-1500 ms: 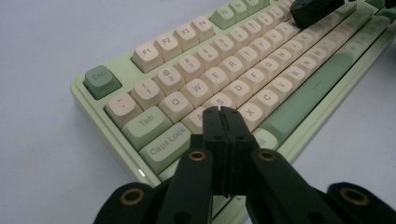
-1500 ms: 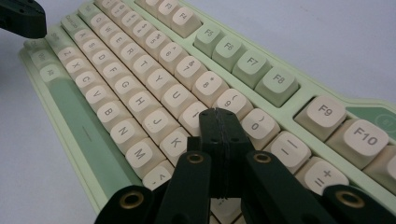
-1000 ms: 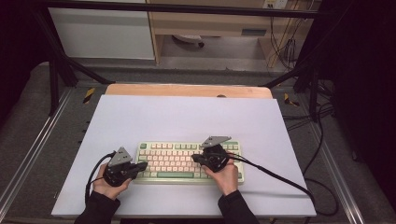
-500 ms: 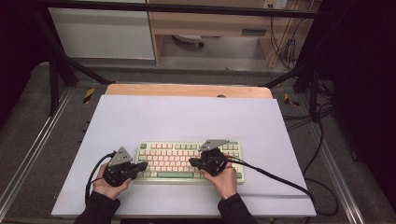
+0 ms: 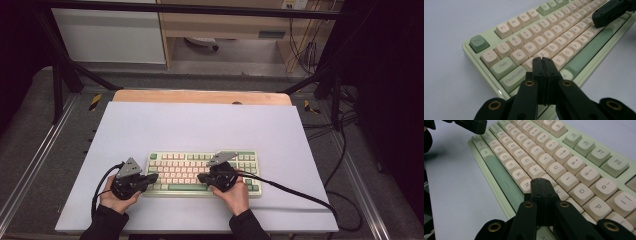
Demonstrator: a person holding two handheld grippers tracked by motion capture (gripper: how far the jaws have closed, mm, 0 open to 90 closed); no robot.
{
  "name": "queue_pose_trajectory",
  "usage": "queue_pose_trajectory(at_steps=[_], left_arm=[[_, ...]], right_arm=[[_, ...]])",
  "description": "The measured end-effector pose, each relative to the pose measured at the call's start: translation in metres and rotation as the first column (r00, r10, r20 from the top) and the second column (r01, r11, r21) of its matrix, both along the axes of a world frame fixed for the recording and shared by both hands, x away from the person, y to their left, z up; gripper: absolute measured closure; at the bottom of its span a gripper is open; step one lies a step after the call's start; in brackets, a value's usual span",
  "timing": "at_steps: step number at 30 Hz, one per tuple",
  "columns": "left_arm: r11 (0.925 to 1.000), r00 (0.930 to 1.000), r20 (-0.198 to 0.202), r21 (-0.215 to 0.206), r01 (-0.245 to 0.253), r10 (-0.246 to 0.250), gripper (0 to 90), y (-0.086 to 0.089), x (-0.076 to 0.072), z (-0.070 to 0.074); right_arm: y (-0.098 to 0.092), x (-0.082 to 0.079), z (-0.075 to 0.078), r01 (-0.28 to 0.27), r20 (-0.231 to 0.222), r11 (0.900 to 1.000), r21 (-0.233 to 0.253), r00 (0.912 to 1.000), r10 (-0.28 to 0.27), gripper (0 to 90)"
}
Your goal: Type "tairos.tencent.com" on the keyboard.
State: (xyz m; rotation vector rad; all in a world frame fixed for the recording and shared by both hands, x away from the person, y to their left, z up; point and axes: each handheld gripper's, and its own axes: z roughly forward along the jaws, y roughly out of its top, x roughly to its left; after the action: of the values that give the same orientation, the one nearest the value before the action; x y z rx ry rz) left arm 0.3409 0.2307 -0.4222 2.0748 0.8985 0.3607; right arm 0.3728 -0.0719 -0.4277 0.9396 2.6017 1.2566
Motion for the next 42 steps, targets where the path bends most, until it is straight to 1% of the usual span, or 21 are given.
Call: queue_pose_trajectory(at_steps=[4, 6, 9, 14, 17, 21, 23, 26, 28, 30, 32, 36, 37, 38, 40, 42], left_arm=[[1.0000, 1.0000, 0.001, -0.002, 0.000, 0.000, 89.1, 0.000, 0.000, 0.000], [1.0000, 1.0000, 0.003, -0.001, 0.000, 0.000, 89.1, 0.000, 0.000, 0.001], [1.0000, 1.0000, 0.003, 0.000, 0.000, 0.000, 89.1, 0.000, 0.000, 0.001], [1.0000, 1.0000, 0.005, -0.004, 0.000, 0.000, 89.1, 0.001, -0.001, 0.002], [1.0000, 1.0000, 0.007, -0.004, 0.003, -0.002, 89.0, 0.001, -0.001, 0.003], [1.0000, 1.0000, 0.008, -0.008, 0.002, -0.002, 88.4, 0.003, -0.002, 0.005], [1.0000, 1.0000, 0.007, -0.009, 0.003, -0.003, 87.5, 0.004, -0.001, 0.005], [1.0000, 0.9999, 0.008, -0.004, 0.009, -0.009, 84.2, 0.006, -0.001, 0.006], [0.9999, 0.9999, 0.002, -0.003, 0.013, -0.013, 80.4, 0.008, -0.001, 0.007], [0.9999, 0.9999, 0.001, 0.000, 0.015, -0.015, 74.2, 0.010, 0.000, 0.007], [0.9999, 0.9999, 0.002, 0.009, 0.013, -0.013, 67.0, 0.013, 0.000, 0.007], [0.9999, 0.9999, 0.012, 0.012, 0.006, -0.007, 54.2, 0.019, 0.000, 0.006], [0.9999, 0.9999, 0.011, 0.011, 0.008, -0.008, 52.6, 0.020, 0.000, 0.006], [0.9999, 0.9999, 0.006, 0.010, 0.010, -0.010, 49.6, 0.021, 0.000, 0.005], [0.9998, 1.0000, 0.008, 0.017, 0.004, -0.005, 42.9, 0.023, 0.000, 0.004], [0.9996, 1.0000, 0.004, 0.029, 0.004, -0.005, 37.3, 0.024, 0.000, 0.002]], right_arm=[[0.002, -0.001, -0.002, -0.004, -0.007, 1.000, -0.004, 1.0000, 0.004, 90.0], [0.003, -0.001, -0.004, -0.004, -0.002, 1.000, -0.013, 1.0000, 0.004, 90.0], [0.002, -0.001, -0.003, -0.005, -0.004, 1.000, -0.016, 1.0000, 0.005, 90.0], [-0.002, -0.002, 0.005, -0.004, 0.016, 1.000, -0.004, 0.9999, 0.004, 90.0], [-0.007, -0.002, 0.011, 0.007, 0.027, 1.000, -0.010, 0.9996, -0.007, 90.0], [-0.019, -0.001, 0.019, 0.025, 0.039, 1.000, 0.000, 0.9989, -0.025, 90.0], [-0.027, -0.002, 0.023, 0.043, 0.039, 0.999, 0.015, 0.9983, -0.043, 90.0], [-0.042, -0.002, 0.027, 0.069, 0.048, 0.997, 0.022, 0.9964, -0.070, 87.2], [-0.053, -0.003, 0.030, 0.083, 0.047, 0.996, 0.026, 0.9954, -0.084, 85.7], [-0.064, -0.003, 0.032, 0.099, 0.050, 0.994, 0.038, 0.9936, -0.101, 79.5], [-0.076, -0.005, 0.033, 0.121, 0.052, 0.992, 0.039, 0.9911, -0.123, 74.9], [-0.098, -0.007, 0.033, 0.151, 0.046, 0.988, 0.043, 0.9872, -0.153, 61.0], [-0.104, -0.008, 0.032, 0.162, 0.047, 0.986, 0.042, 0.9854, -0.164, 56.8], [-0.109, -0.009, 0.031, 0.167, 0.059, 0.985, 0.044, 0.9837, -0.170, 52.2], [-0.119, -0.010, 0.029, 0.184, 0.063, 0.982, 0.044, 0.9804, -0.187, 44.5], [-0.128, -0.012, 0.027, 0.204, 0.059, 0.977, 0.059, 0.9764, -0.208, 38.6]])
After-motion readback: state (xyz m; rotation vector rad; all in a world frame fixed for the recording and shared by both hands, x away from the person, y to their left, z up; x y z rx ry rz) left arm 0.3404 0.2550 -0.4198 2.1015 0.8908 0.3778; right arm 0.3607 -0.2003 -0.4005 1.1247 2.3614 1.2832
